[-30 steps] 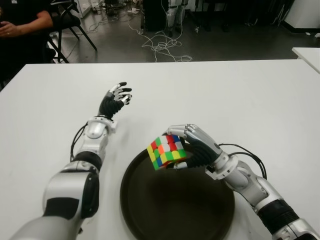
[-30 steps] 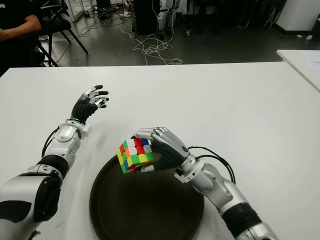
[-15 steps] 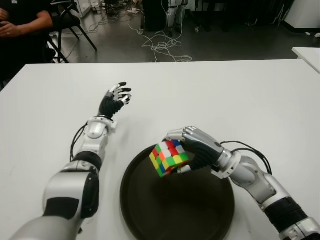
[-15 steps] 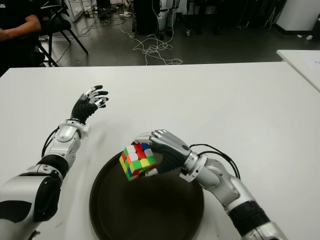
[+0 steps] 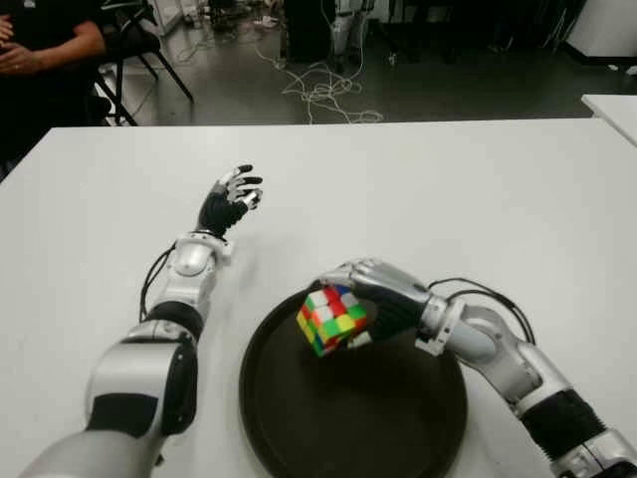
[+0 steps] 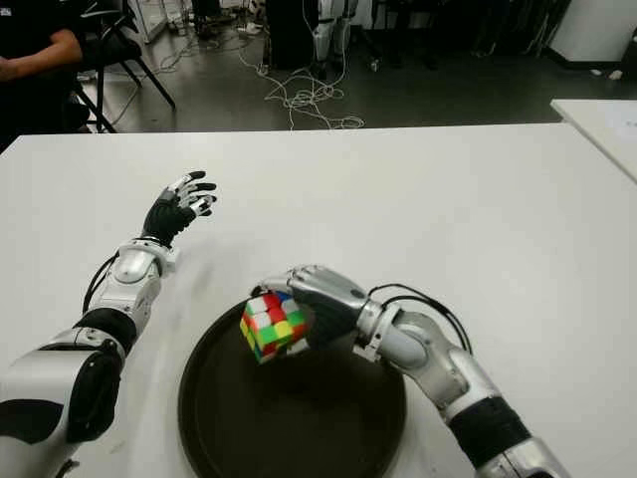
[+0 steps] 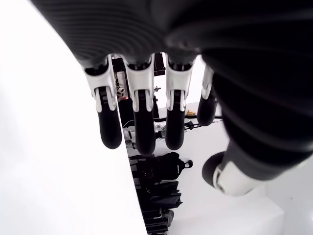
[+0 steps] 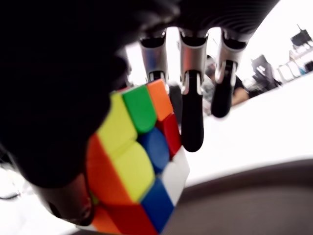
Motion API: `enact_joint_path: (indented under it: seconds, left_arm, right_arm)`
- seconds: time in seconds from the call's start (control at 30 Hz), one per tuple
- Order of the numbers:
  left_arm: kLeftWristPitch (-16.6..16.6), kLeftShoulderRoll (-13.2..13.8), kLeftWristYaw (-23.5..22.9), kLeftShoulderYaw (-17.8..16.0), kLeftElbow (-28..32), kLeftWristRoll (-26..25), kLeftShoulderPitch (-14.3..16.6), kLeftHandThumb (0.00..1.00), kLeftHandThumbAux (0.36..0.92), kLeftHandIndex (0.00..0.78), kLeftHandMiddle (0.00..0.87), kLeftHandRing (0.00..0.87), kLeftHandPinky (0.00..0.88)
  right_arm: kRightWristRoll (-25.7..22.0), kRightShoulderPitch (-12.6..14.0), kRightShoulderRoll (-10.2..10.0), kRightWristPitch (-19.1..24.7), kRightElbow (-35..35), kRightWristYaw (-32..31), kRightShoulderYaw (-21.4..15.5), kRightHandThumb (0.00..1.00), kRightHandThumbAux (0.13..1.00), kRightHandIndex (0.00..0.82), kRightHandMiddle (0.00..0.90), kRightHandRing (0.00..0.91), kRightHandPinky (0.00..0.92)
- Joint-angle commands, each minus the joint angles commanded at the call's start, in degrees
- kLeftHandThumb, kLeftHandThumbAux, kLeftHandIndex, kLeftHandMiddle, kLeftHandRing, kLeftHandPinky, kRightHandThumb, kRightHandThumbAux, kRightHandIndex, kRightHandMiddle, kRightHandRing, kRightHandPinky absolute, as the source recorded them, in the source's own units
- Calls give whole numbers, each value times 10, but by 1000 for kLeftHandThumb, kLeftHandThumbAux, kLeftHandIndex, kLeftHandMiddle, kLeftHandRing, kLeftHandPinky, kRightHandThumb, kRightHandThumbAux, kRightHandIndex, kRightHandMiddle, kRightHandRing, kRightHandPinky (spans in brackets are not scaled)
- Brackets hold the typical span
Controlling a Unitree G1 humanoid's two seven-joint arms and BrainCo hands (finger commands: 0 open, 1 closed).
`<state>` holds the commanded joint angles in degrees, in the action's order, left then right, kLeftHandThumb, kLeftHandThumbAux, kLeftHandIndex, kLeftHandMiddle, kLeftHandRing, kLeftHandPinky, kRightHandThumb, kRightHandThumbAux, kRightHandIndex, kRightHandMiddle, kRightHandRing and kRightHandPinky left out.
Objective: Pick up the Rubik's Cube and put it in the plate
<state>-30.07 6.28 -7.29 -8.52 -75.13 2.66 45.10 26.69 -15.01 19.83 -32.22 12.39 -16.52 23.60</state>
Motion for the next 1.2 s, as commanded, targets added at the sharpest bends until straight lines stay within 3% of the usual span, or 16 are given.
enact_joint_path:
  seconds: [0.27,0.93,1.03,1.2]
  left_arm:
    - [-4,0,-2,-1,1,-2,-1,109,713,164,256,262,305]
    - [-11,2,-4,-2,1,-2,-2,114,733,172,261,262,291]
    - [-14,2,-6,-2,1,-2,-3,115,739,172,261,260,289]
    - [-9,1,-10,-5,1,-5,-2,119,724,174,257,258,290]
  right_arm:
    - [-11,2,-1,20,-9,-23,0,5,652,0,0,0,0]
    - [0,0,13,10,-27,-2,-19,0,502,0,0,0,0]
    - [-12,1,22,10,-38,-8,-31,0,485,0,0,0,0]
    - [-85,-24,70,11,-54,-44,-92,0,466,0,0,0,0]
